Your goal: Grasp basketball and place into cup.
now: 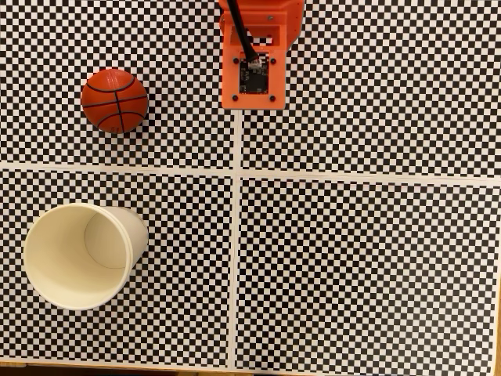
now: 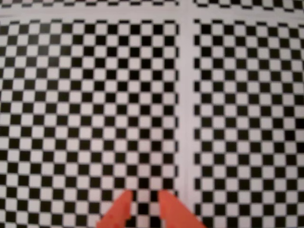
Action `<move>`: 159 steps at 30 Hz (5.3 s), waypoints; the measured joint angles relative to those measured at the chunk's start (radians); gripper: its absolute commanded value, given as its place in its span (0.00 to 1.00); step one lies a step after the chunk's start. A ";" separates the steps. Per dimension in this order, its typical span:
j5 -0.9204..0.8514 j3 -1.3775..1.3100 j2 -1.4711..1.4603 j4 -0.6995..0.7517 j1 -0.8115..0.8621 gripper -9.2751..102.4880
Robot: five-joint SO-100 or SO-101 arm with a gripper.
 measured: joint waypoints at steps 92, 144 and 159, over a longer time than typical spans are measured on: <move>-0.009 0.000 0.000 0.000 0.000 0.08; 0.037 -0.480 -0.566 0.124 0.115 0.08; -0.029 -0.888 -1.052 0.110 0.307 0.08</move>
